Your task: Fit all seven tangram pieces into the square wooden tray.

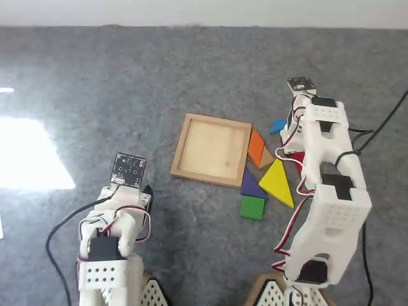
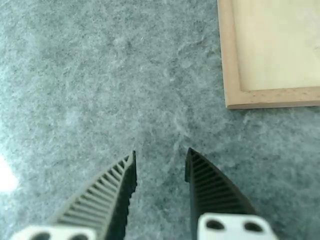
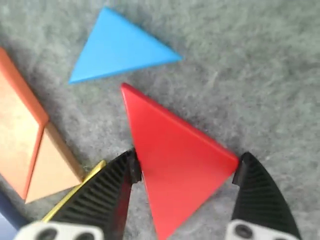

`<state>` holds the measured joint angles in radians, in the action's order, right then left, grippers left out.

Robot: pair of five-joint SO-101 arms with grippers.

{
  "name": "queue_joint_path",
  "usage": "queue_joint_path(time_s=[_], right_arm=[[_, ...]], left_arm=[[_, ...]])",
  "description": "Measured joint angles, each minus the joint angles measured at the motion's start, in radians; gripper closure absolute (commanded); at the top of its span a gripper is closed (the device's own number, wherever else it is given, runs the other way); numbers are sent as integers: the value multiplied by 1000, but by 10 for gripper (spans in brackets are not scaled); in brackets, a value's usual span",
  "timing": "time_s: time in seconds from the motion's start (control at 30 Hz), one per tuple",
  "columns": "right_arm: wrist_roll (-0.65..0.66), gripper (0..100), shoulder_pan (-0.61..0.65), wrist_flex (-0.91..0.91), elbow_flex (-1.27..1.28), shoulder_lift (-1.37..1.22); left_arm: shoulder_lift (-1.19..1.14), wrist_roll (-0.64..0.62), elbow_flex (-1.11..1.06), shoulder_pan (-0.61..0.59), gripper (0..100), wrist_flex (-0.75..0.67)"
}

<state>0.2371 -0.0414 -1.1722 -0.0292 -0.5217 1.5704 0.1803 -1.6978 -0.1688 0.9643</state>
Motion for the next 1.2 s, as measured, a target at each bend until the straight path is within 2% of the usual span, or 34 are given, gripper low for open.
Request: queue_joint_path(time_s=[0.27,0.53,0.63,0.83,0.97,1.07,1.2], right_arm=[[-44,760,9,-81,0,100],[-176,759,163,-133,0,221],[-189,757,196,-135,0,245],[-38,757,181,-164,14,258],[11,757,173,-153,61,288],[18,757,178,-84,158,356],[8,757,176,120,410,512]], left_arm=[[0,0,0,0,848,0],[0,0,0,0,848,0],[0,0,0,0,848,0],[0,0,0,0,848,0],[0,0,0,0,848,0],[0,0,0,0,848,0],[0,0,0,0,848,0]])
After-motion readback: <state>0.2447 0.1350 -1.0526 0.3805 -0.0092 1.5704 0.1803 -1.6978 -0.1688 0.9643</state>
